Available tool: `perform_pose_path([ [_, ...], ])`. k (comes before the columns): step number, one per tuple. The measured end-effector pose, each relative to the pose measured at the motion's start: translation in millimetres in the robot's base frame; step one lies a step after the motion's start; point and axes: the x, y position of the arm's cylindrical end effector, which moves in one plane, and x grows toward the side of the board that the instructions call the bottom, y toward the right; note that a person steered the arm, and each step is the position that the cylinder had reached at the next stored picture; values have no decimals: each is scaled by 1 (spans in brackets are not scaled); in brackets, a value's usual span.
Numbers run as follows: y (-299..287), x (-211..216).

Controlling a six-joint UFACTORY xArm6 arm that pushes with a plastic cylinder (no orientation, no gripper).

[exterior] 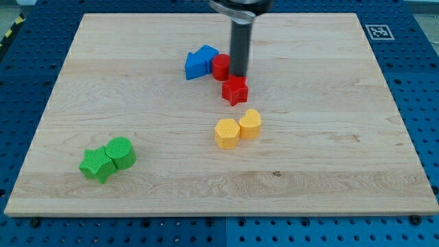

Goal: Move the red blocks to the blue blocks

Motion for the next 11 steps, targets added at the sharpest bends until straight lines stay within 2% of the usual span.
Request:
perform_pose_path([
  [1, 1, -6],
  [2, 74, 13],
  [3, 126, 55],
  [4, 81, 81],
  [5, 28, 84],
  [6, 28, 84],
  [9, 12, 33],
  [11, -66, 29],
])
